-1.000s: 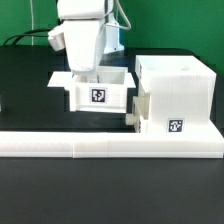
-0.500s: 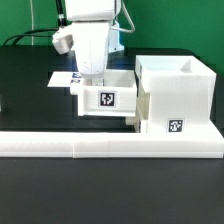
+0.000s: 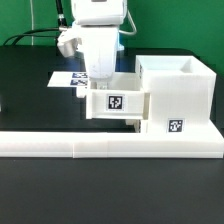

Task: Assemble drawer

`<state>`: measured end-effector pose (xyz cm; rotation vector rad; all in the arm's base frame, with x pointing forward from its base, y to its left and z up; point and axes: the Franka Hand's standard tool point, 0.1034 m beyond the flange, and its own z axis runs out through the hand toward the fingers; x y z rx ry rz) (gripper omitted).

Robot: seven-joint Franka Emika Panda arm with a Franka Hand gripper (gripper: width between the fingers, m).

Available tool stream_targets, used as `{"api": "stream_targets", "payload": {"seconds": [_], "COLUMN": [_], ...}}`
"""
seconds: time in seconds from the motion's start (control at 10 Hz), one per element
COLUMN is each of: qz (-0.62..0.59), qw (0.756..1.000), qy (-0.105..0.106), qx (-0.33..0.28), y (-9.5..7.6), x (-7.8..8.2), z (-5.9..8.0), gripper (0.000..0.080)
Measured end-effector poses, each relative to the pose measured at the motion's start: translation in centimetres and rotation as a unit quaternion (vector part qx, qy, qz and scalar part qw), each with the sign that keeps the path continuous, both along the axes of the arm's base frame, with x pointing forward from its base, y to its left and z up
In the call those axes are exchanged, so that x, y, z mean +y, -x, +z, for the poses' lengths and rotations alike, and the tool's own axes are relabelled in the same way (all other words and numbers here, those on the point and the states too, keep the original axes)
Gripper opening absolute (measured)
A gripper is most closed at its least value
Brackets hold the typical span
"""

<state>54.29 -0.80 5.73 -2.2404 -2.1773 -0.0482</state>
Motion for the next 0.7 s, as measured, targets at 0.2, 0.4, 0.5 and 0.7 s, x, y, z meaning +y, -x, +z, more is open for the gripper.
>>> {"api": "stream_targets", "payload": {"seconds": [0.2,0.4,0.5,0.7], "qz": [-0.002,-0.002,0.001,-0.003], "qw": [1.000,1.000,1.000,1.000], "qy": [0.000,0.000,-0.001,-0.001], "qx": [0.001,0.002,0.002,0.002], "y": [0.08,0.12,0.14,0.03], "x": [-0.19,-0.12,0.28,0.68], "z": [-0.08,-0.15,-0.25,-0.19], "gripper": [0.0042,0.0042,0.0042,0.0042]}}
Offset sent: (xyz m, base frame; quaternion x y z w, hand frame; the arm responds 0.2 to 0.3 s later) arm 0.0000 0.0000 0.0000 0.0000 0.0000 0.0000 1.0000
